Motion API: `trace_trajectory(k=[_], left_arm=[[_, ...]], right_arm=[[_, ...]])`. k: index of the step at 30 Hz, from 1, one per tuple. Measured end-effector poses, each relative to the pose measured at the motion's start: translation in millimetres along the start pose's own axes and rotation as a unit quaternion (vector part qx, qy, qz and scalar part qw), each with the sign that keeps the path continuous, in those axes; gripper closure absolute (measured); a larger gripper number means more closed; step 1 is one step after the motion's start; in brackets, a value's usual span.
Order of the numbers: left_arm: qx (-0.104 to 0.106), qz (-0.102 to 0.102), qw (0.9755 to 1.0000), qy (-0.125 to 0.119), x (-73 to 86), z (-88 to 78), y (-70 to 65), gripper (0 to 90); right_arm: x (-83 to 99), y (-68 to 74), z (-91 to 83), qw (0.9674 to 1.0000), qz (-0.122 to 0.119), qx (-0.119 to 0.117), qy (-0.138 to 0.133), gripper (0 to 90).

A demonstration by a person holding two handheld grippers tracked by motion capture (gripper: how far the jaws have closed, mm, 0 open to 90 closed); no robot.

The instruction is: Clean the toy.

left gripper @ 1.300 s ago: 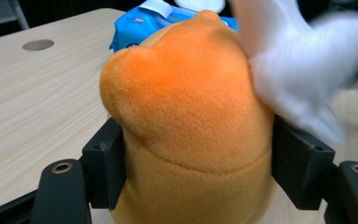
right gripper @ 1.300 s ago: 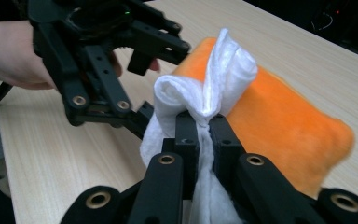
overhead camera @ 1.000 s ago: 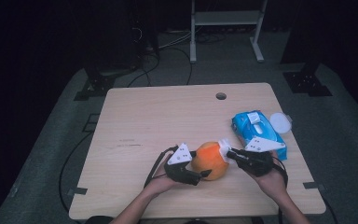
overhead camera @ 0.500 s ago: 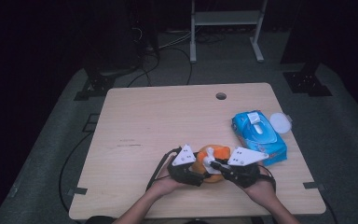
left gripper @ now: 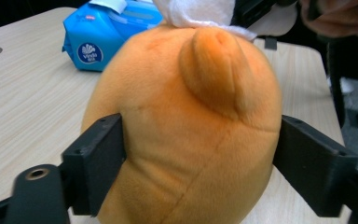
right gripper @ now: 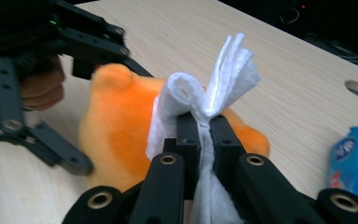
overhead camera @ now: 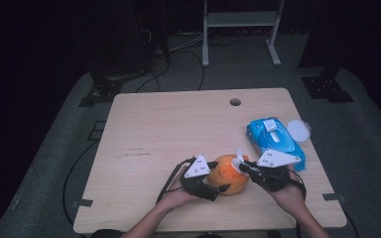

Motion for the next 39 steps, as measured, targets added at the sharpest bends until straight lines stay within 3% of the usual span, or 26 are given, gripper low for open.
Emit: trace_trajectory(k=[2,5,8,11,12,14,15,17,18,21,24,26,28,30,36,39], left_arm=[[0.001,0.001,1.0,0.001,1.2,-0.7,-2.2,24.7],[0.01,0.018,0.9998,0.007,3.9,1.6,-9.2,27.9],[0.004,0.029,0.9995,0.011,4.6,0.4,-11.7,29.4],[0.007,0.028,0.9996,0.006,6.1,-1.5,-11.8,30.1],[0.009,0.031,0.9995,0.005,6.0,-1.5,-12.3,29.7],[0.003,0.026,0.9996,-0.007,2.0,-1.3,-11.2,26.0],[0.001,0.018,0.9997,-0.014,-0.4,-1.0,-9.6,22.4],[0.002,-0.021,0.9996,-0.018,-3.7,2.4,-4.6,14.7],[0.003,-0.022,0.9996,-0.015,-2.9,3.6,-4.5,12.7],[0.003,0.006,1.0,-0.007,0.1,4.2,-11.2,20.6],[0.006,0.036,0.9993,0.005,0.2,4.6,-18.7,25.9],[0.007,0.063,0.9979,0.013,0.7,5.7,-25.5,27.3],[0.005,0.072,0.9973,0.012,0.8,5.9,-28.8,28.3],[0.007,0.065,0.9978,0.009,1.3,4.8,-27.3,29.1],[0.01,0.059,0.9982,-0.001,2.2,5.9,-25.0,28.9],[0.011,0.06,0.9981,0.003,1.4,8.6,-25.7,28.0]], right_arm=[[-1.6,7.5,-0.4,1.0,-0.006,-0.007,-0.001,83.9],[-6.9,26.8,-0.5,0.9985,0.001,-0.055,-0.01,83.5],[-8.2,40.4,3.2,0.9981,-0.033,-0.053,0.0,83.2],[-9.1,26.0,1.2,0.999,-0.019,-0.04,-0.002,83.0],[-8.0,13.7,0.2,0.9998,-0.009,-0.02,-0.003,83.0],[-3.5,-3.0,-2.1,0.9999,0.009,-0.009,0.001,83.1],[-1.2,-7.5,-3.4,0.9998,0.016,-0.006,0.002,83.2],[1.1,-9.2,-4.5,0.9999,0.015,-0.003,0.004,83.3],[0.7,-7.4,-4.8,0.9999,0.011,-0.006,0.003,83.4],[-0.7,3.3,-3.9,0.9998,0.004,-0.016,0.006,83.6],[-3.5,26.3,-1.9,0.9985,-0.007,-0.055,0.005,83.5],[-2.4,37.1,1.6,0.9977,-0.022,-0.063,0.01,83.4],[-1.3,40.3,5.0,0.9975,-0.032,-0.061,0.016,83.2],[-1.8,33.7,5.4,0.9981,-0.031,-0.051,0.017,83.1],[4.2,-11.0,-0.9,0.9997,0.017,-0.009,0.018,83.1],[4.4,-11.6,-1.4,0.999,0.037,-0.022,0.015,83.4]])
Point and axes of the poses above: each handheld gripper's, and its own axes: z roughly forward along the jaws, x roughly out of its underside, y roughly to its left, the point moved 7 cm from there along z, roughly forward along the jaws, and after that the axes turned 10 degrees about z, right-handed, at the moved point
